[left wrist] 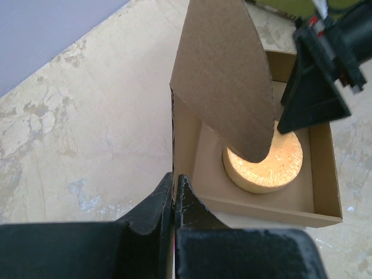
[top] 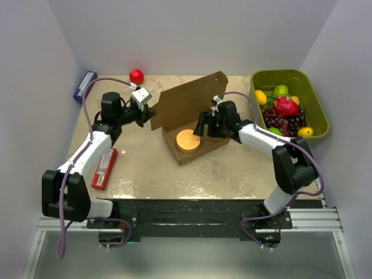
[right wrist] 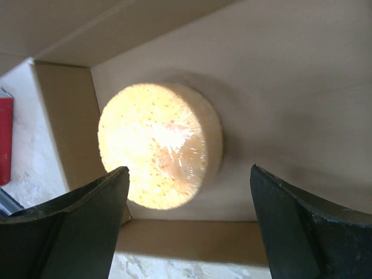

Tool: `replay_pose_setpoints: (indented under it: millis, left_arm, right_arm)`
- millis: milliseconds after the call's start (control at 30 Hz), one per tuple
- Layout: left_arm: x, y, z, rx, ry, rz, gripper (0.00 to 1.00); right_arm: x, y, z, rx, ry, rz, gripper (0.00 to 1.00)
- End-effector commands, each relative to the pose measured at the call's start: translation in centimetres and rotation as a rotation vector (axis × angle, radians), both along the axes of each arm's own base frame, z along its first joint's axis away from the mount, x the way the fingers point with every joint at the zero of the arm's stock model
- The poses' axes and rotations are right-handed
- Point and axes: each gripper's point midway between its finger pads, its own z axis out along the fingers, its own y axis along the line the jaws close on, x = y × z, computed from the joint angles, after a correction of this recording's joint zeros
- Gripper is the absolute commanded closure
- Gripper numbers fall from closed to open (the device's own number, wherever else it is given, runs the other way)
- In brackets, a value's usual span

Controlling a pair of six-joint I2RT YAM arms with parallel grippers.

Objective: Fold the paper box

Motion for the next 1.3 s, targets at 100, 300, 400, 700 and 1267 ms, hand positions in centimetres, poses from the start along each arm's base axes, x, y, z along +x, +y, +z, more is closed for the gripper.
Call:
replay_pose_setpoints:
  millis: [100,300,400,700,1267]
  left_arm:
    - [0.0,1.6,0.6,0.0,0.0,-0.024,1.0]
    - [-0.2,2.1,0.6,0.001,0.008,-0.037,1.0]
    - [-0.4,2.0,0.6,-0.002,0.01,-0.047,1.0]
    - [-0.3,2.3,0.9,0.009,0.001,-0.037,1.0]
    - [0.1,2.8,0.6,0.014,0.008,-0.019,1.0]
  right_arm:
    - [3.4,-5.0,8.8,-0.019,-0.294,-0.022,0.12]
    - [5.8,-8.3,13.1,-0.094,-0.438,-0.059,0.12]
    - [7.2,-8.3,14.8,-0.135,-0.52,-0.036,0.12]
    - [12.1,-8.5,17.3,-0.178,-0.706,0.067,0.08]
    - [14.9,-4.7,15.4,0.004,-0.76,0.378,0.26]
